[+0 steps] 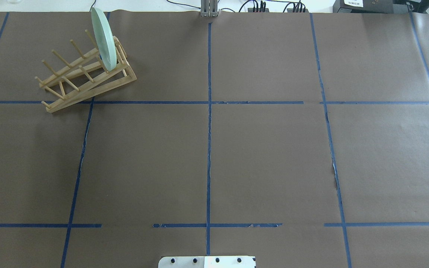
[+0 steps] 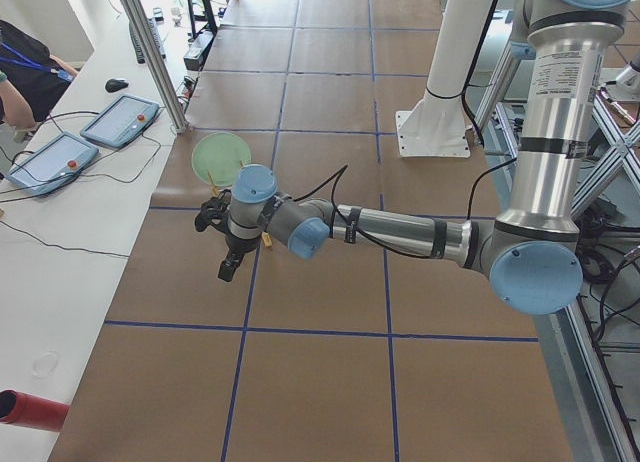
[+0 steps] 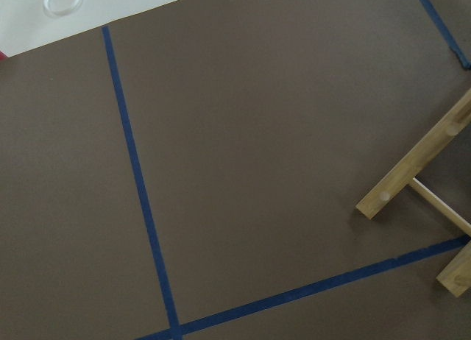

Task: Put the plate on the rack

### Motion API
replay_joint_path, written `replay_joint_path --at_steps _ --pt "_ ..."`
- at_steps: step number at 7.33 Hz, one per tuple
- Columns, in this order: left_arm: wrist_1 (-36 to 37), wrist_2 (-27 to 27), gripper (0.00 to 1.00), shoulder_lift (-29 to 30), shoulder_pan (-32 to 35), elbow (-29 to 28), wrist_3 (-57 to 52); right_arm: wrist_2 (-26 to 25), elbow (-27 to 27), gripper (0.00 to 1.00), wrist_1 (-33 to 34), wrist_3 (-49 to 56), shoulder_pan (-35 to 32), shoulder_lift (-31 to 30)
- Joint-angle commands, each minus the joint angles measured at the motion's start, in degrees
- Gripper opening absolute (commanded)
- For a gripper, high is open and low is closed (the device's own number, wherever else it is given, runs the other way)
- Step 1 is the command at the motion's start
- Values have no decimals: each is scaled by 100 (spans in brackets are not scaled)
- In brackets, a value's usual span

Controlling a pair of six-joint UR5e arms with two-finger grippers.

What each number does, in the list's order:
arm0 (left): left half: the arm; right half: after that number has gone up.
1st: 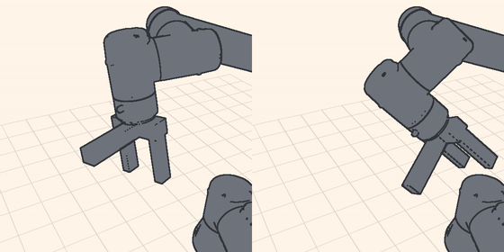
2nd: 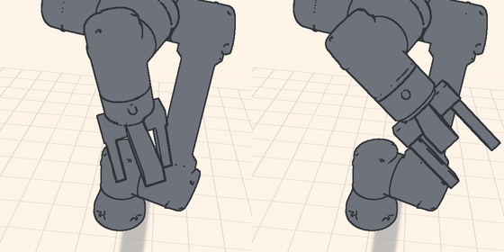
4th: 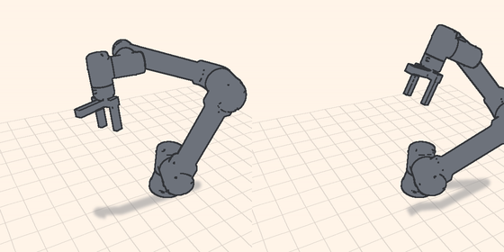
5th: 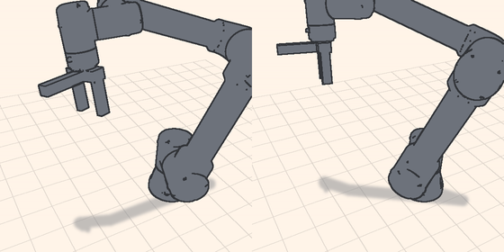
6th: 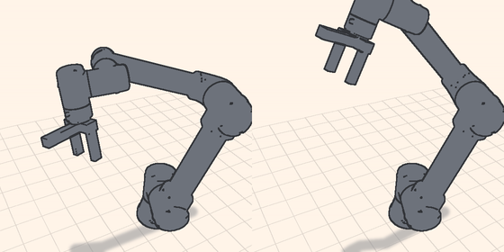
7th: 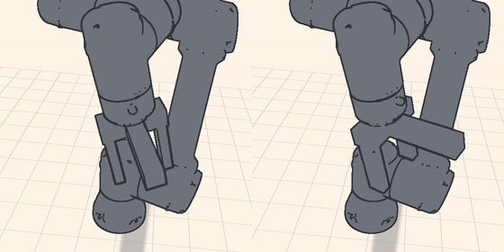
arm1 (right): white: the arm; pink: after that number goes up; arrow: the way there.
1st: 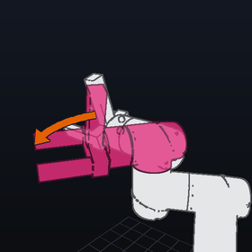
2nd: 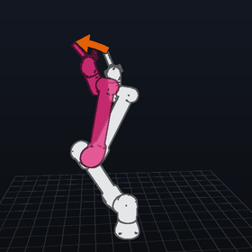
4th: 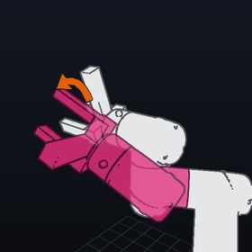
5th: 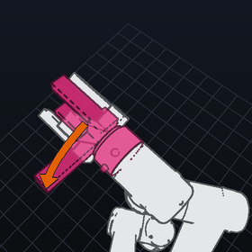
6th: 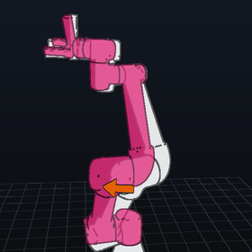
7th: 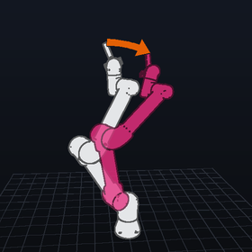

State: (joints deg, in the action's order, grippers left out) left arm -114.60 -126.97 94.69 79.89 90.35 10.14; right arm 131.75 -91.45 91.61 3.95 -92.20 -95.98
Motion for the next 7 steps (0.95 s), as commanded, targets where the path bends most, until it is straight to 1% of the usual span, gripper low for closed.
replay_joint_path --at_steps 1,2,3,5,6,7 --pt "340 -510 100 -38 201 -333 -73 0 -4 100 -2 0 0 0" --pt "794 -644 100 -3 280 -377 -73 0 5 100 6 0 0 0" --pt "1120 -645 100 14 325 -395 -73 0 -4 100 -2 0 0 0" --pt "1281 -663 100 6 518 -526 -73 0 -4 100 -2 0 0 0" --pt "1682 -724 100 14 527 -518 -73 0 -4 100 -2 0 0 0" --pt "1721 -733 100 -3 606 -518 -108 0 -4 100 -2 0 0 0"
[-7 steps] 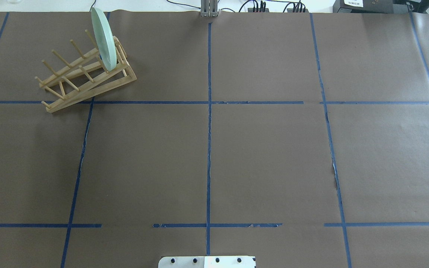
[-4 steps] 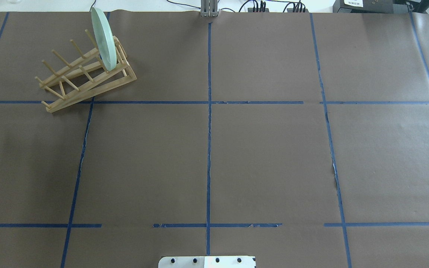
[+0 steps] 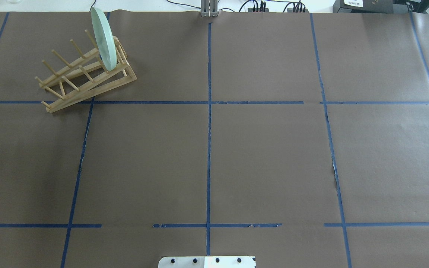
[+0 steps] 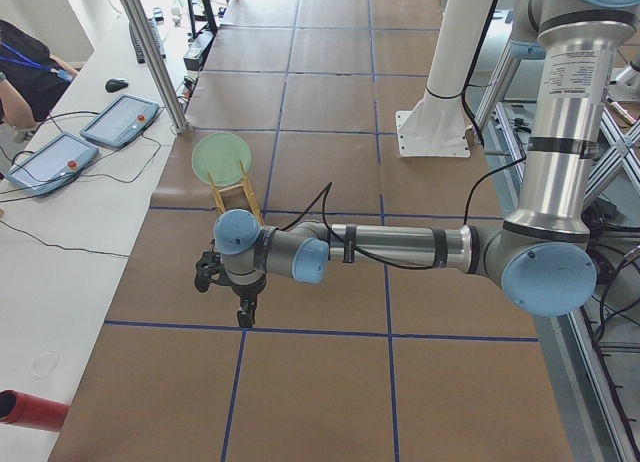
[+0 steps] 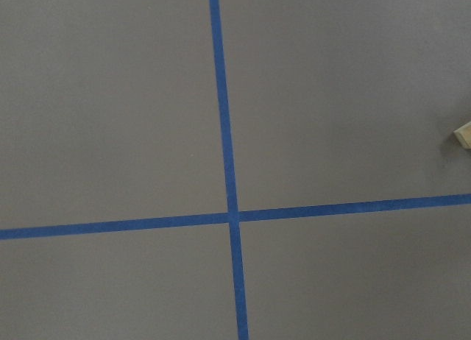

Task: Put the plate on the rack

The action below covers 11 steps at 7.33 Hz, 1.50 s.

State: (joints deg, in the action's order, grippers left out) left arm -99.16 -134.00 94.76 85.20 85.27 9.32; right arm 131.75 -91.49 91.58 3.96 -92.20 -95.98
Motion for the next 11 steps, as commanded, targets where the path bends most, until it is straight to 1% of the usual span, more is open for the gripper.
replay_joint_path --at_steps 1,2,3,4,5,11 --pt "186 -29 100 -37 154 -19 -305 0 0 100 0 0 0 0" --pt "351 -38 100 -72 294 33 -421 0 0 100 8 0 0 0" --pt "666 -38 100 -81 348 243 -431 0 0 100 0 0 0 0" --pt "722 -38 100 -142 409 384 -431 0 0 100 0 0 0 0" --pt "705 -47 100 -255 462 403 -439 0 0 100 8 0 0 0" --pt "670 -47 100 -388 463 491 -509 0 8 100 0 0 0 0"
